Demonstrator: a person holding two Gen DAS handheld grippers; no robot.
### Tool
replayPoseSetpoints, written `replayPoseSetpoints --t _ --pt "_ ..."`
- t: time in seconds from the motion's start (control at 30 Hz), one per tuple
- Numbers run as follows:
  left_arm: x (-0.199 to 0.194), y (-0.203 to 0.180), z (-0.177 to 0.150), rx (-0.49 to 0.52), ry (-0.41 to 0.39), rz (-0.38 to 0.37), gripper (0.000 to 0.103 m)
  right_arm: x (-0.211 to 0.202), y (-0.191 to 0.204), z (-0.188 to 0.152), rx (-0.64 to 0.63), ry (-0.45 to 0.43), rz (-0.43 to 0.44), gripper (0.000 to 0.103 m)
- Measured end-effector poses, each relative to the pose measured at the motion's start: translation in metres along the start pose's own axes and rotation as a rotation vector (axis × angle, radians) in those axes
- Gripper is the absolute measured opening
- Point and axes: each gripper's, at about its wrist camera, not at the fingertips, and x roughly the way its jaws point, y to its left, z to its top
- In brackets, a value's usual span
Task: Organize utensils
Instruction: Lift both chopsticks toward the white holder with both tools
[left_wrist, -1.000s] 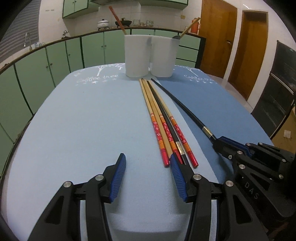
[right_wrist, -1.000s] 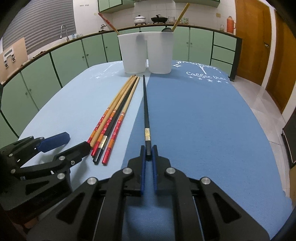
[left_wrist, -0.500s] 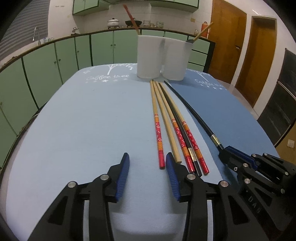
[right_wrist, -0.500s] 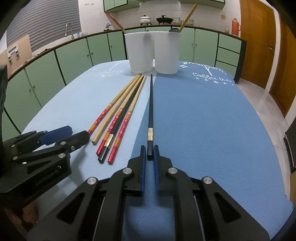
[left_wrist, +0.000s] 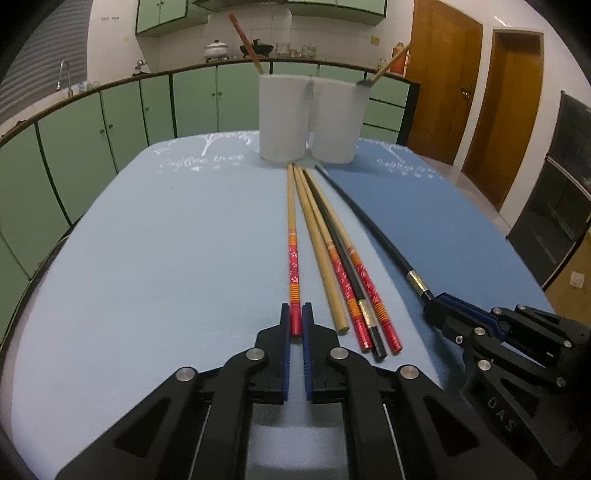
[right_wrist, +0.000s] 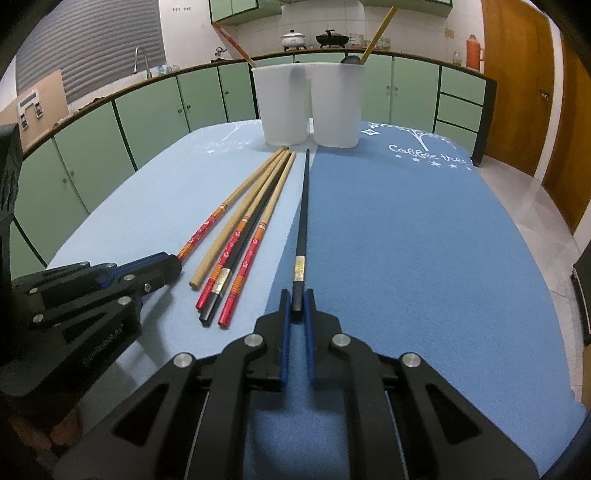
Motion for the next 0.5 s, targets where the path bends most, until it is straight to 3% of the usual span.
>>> replayPoseSetpoints --t 0.5 --pt "-0.069 -0.002 0.055 0.041 -0.210 0.004 0.006 -0.061 -0.018 0.051 0.031 -0.180 0.019 0.006"
